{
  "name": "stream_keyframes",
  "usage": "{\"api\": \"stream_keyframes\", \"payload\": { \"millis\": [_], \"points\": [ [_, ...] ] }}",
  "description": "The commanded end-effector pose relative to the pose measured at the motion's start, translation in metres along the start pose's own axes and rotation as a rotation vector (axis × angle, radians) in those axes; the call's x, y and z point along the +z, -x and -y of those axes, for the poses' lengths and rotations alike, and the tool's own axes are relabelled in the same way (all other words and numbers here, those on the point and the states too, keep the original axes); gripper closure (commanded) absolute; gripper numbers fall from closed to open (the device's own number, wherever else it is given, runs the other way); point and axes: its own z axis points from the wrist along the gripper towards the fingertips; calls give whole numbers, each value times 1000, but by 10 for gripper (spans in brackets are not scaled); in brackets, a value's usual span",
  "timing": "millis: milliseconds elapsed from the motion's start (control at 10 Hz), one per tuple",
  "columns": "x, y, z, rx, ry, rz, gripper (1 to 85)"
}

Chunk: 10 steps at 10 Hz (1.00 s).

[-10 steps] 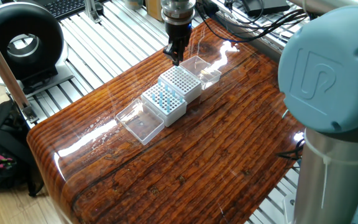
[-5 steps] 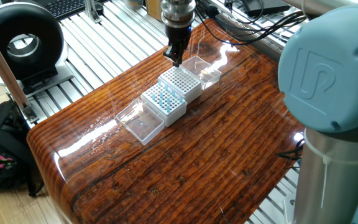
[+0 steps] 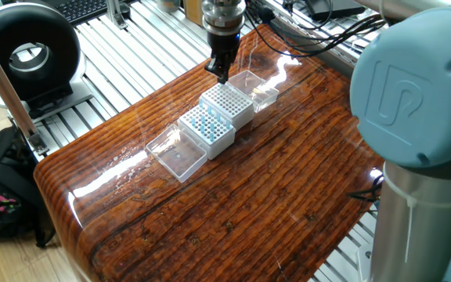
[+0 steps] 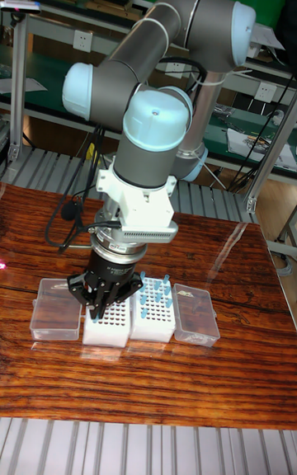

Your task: Transfer all medium pipette tips from one holder to another

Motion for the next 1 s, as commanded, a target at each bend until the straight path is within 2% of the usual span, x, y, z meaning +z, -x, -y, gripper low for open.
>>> {"api": "stream_keyframes", "payload": {
  "millis": [0,300,600,900],
  "points": [
    [-12,-1,-1,4,15,-1,743],
    [-32,-2,-5,9,12,-24,743],
    [-59,-1,-9,19,-31,-50,743],
    [-81,-3,-18,26,-53,-63,750]
  ]
}}
